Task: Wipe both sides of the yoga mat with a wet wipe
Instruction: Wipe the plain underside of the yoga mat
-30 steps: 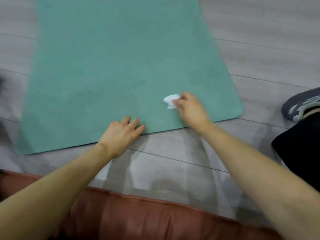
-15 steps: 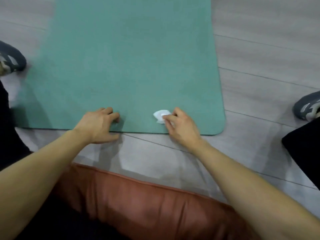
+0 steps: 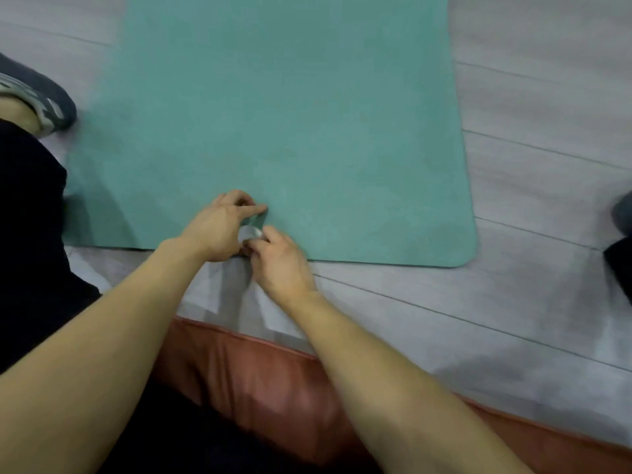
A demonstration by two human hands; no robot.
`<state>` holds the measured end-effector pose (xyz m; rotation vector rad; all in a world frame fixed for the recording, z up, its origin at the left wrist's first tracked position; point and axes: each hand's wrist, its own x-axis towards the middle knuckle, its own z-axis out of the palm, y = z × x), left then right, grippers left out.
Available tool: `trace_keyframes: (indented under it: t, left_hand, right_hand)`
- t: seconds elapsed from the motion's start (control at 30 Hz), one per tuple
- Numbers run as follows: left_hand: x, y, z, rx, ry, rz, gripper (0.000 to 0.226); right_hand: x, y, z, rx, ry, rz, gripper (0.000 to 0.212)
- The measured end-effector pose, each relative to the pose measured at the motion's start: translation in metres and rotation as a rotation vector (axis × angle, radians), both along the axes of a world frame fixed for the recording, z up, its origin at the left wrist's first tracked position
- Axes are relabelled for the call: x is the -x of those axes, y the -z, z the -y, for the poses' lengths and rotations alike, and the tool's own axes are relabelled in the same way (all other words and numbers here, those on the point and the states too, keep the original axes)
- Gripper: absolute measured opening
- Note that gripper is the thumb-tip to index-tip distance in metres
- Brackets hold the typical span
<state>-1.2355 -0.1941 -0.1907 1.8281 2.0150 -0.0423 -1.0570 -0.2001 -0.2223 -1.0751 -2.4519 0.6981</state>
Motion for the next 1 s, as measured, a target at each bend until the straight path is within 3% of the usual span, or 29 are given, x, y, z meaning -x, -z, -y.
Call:
trace_keyframes:
  t: [0.1,0.23,0.37,0.53,0.67,0.73,0.87,1.0]
  left_hand:
    - [-0.007,-0.001,-0.008,0.002,-0.023,-0.058,0.09]
    - [-0.017,-0.015,-0.021,0.09,-0.074,-0.063,0.094]
    - [-0.031,-0.017,-0.011,0.069,-0.112,-0.04,0.075]
    - [-0.041,-0.01,-0.021,0.041,-0.133,-0.133,0.06]
    - [-0.048,-0.004,-0.028,0.011,-0.174,-0.222,0.044]
    - [-0.049,-0.005,-0.027,-0.005,-0.193,-0.217,0.043]
    - [-0.05,-0.002,-0.034,-0.066,-0.281,-0.06,0.039]
    - [-0.099,-0.004,-0.042,-0.037,-0.337,0.245,0.055]
  right_hand:
    - [-0.075,0.01,-0.026,-0.095,0.079,0.033,0.017]
    - [-0.152,0.006,-0.054,0.006,0.409,0.101,0.021]
    - [-0.135,-0.001,-0.06,-0.019,0.44,0.078,0.026]
    - [-0.119,-0.002,-0.089,-0.233,0.547,0.099,0.039]
    - [-0.124,0.007,-0.082,-0.106,0.548,0.126,0.038]
    - [-0.127,0.014,-0.073,-0.037,0.512,0.125,0.047]
    - [-0.127,0.008,-0.082,0.2,0.666,-0.144,0.067]
    - [-0.139,-0.006,-0.105,0.365,0.667,-0.194,0.057]
